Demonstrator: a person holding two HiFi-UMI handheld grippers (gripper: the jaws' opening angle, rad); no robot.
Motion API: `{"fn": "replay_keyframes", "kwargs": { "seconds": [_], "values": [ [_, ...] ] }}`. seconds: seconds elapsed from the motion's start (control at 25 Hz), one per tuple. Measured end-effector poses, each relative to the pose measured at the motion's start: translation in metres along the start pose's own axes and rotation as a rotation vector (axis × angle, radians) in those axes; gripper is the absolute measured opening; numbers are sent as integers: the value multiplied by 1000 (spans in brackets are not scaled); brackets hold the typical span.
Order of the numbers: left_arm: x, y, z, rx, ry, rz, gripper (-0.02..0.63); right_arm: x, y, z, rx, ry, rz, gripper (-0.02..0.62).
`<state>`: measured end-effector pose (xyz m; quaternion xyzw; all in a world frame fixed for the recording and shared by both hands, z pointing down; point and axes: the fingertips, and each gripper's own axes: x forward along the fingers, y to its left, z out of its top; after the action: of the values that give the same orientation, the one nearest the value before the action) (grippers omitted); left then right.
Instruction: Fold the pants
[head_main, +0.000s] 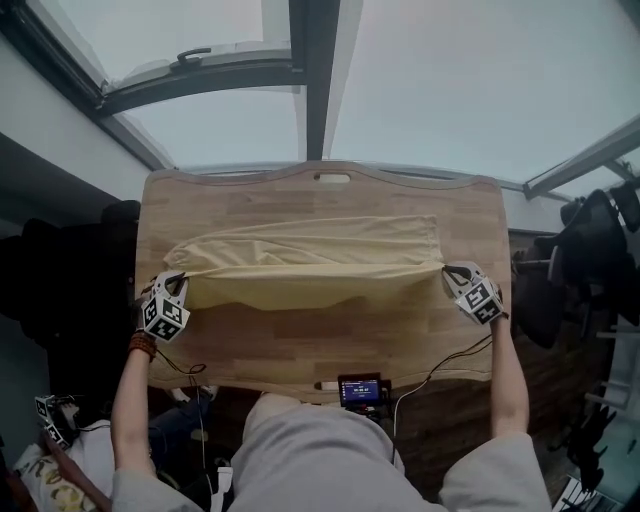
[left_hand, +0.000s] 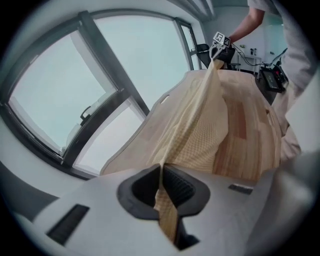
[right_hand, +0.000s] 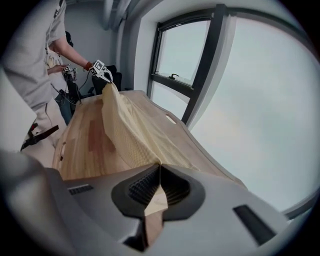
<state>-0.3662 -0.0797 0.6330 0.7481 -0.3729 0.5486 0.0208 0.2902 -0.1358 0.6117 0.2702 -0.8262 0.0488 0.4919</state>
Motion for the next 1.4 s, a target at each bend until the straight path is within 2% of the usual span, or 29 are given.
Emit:
{"fn": "replay_keyframes", "kwargs": {
  "seconds": [0.32,0.48,0.6,0.76,0.88,0.92,0.96,1.04,1.08,1.16,1.2,1.28,1.4],
  "values": [
    [90,26,15,-25,93,-79,20,72,-61,2,60,144,7,12],
    [123,43,20,-49,119,-87,20,105,-87,6,75,173,26,12],
    [142,49,25,-98,113,-108,20,126,-101,8,100,182,41,12],
    [162,50,24,-170,135,-154,21,156,-108,-10,140,244,70,13],
    [177,49,19,-216,150,-168,33,176,-114,-20,191,257,42,18],
    [179,51,18,-244,141,-170,53,183,-119,-22,204,250,14,35],
    [179,54,18,-286,121,-169,86,188,-125,-25,223,237,-16,87],
    [171,68,17,-422,45,-143,153,186,-138,-29,292,200,-74,162],
    [163,78,14,-503,-1,-113,187,180,-144,-30,338,167,-104,193],
    [139,96,5,-623,-72,-18,201,166,-152,-29,439,68,-156,208],
    [127,99,2,-643,-93,34,200,159,-153,-30,491,15,-164,218],
    [107,86,1,-616,-114,99,194,149,-148,-34,592,-77,-128,218],
    [99,32,15,-514,-108,97,163,147,-135,-49,722,-121,-45,197]
  ]
}}
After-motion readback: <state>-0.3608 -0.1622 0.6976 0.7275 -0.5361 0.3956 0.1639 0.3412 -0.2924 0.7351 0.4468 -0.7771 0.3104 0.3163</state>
